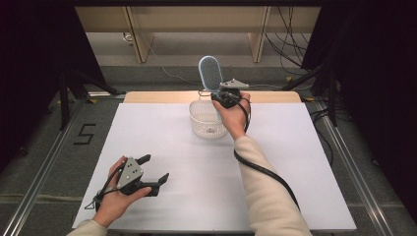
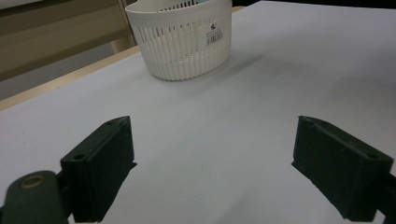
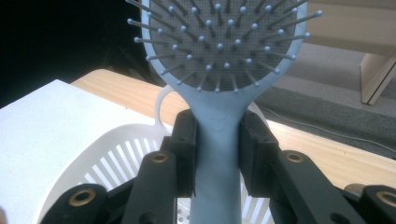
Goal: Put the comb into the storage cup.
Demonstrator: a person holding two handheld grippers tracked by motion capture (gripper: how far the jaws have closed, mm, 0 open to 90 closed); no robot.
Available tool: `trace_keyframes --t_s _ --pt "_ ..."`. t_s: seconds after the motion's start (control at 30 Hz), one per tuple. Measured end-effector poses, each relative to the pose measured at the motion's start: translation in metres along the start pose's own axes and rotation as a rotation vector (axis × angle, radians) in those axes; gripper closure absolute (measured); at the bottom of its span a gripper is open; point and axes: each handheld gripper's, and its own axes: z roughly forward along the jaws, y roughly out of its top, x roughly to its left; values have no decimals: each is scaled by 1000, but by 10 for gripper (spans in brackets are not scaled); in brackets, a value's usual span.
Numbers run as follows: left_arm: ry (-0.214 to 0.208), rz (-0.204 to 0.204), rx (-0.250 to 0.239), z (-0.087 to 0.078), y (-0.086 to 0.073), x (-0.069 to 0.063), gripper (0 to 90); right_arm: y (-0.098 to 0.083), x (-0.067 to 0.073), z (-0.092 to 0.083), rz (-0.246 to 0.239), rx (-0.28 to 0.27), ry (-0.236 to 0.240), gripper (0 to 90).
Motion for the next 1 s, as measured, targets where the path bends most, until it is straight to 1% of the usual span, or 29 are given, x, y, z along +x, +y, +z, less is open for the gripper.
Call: trace_keyframes --t_s 0.7,1.0 --pt "0 -5 -2 0 0 0 120 -4 -2 2 1 8 -1 703" --pt "-1 -4 -2 0 0 0 120 -5 -1 2 2 2 -2 702"
